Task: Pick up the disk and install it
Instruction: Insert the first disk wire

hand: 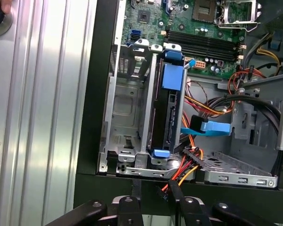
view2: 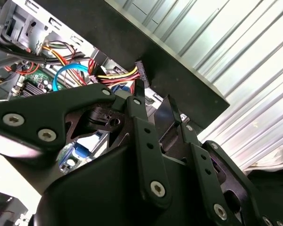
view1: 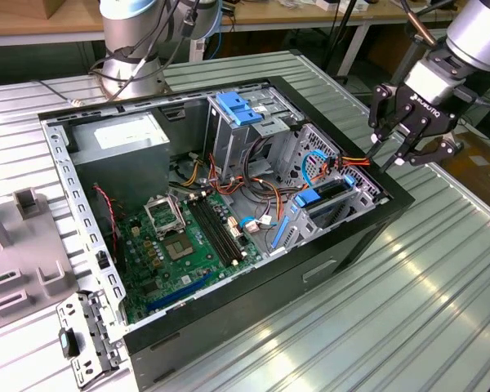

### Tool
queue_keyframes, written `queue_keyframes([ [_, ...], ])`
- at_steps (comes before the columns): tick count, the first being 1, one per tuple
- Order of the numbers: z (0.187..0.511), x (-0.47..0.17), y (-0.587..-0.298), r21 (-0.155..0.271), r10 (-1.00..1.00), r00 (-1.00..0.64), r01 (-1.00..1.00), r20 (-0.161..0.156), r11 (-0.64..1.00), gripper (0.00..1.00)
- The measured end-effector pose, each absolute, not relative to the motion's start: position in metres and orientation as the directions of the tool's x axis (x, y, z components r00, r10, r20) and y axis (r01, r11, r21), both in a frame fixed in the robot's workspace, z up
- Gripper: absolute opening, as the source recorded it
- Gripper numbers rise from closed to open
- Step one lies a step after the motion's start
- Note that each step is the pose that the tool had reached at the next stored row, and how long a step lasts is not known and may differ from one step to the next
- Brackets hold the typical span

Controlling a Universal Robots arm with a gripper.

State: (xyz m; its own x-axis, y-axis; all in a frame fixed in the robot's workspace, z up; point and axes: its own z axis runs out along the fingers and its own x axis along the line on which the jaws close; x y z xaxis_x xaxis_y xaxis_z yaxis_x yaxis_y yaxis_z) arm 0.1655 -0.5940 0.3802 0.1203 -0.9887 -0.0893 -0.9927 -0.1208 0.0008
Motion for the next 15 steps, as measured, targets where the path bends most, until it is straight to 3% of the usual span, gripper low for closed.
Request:
queue_keyframes([
  [15,0.3801,0.1662,-0.594,0.001,-0.984,0.157,-0.988,-0.089,-0.158,0.36],
])
